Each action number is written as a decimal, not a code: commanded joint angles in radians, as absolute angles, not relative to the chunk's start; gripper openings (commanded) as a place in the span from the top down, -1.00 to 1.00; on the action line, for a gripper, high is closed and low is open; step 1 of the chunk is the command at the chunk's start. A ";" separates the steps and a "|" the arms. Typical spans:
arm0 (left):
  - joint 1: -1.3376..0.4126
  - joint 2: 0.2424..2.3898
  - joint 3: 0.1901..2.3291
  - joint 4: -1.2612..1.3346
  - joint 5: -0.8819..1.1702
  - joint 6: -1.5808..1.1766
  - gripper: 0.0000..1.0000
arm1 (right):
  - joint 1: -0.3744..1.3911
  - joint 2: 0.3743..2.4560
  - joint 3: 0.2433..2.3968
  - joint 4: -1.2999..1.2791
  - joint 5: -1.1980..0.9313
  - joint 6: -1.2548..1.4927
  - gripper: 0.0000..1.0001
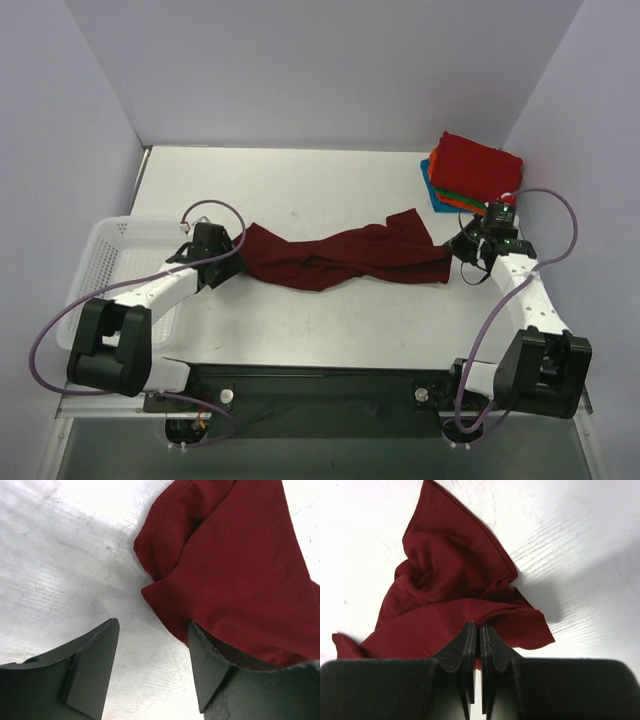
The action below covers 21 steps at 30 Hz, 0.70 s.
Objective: Fold and stack the t-shirts
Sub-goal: Flatten out the tshirt
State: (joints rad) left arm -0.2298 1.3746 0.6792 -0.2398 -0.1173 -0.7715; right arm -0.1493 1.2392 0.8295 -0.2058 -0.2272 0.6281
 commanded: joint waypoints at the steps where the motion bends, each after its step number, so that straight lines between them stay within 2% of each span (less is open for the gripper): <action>1: -0.229 1.399 0.661 -0.115 -0.127 -0.762 -0.42 | -0.144 1.213 0.819 -0.209 -0.244 0.620 1.00; 7: -0.227 1.463 0.634 0.047 -0.094 -0.756 -0.63 | -0.143 1.210 0.813 -0.196 -0.256 0.627 1.00; 12: -0.227 1.494 0.603 0.156 -0.077 -0.764 -0.65 | -0.140 1.206 0.811 -0.195 -0.255 0.623 1.00; 14: -0.226 1.496 0.591 0.176 -0.074 -0.770 -0.64 | -0.141 1.204 0.810 -0.193 -0.256 0.623 1.00; 19: -0.225 1.450 0.578 0.198 -0.069 -0.778 -0.37 | -0.141 1.198 0.802 -0.186 -0.261 0.627 1.00; 21: -0.225 1.425 0.587 0.174 -0.074 -0.778 -0.33 | -0.141 1.197 0.801 -0.183 -0.261 0.626 1.00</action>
State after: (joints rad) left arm -0.2291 1.4704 0.5842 0.1486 -0.0826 -0.7742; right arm -0.1490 1.2293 0.8089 -0.1959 -0.2462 0.6281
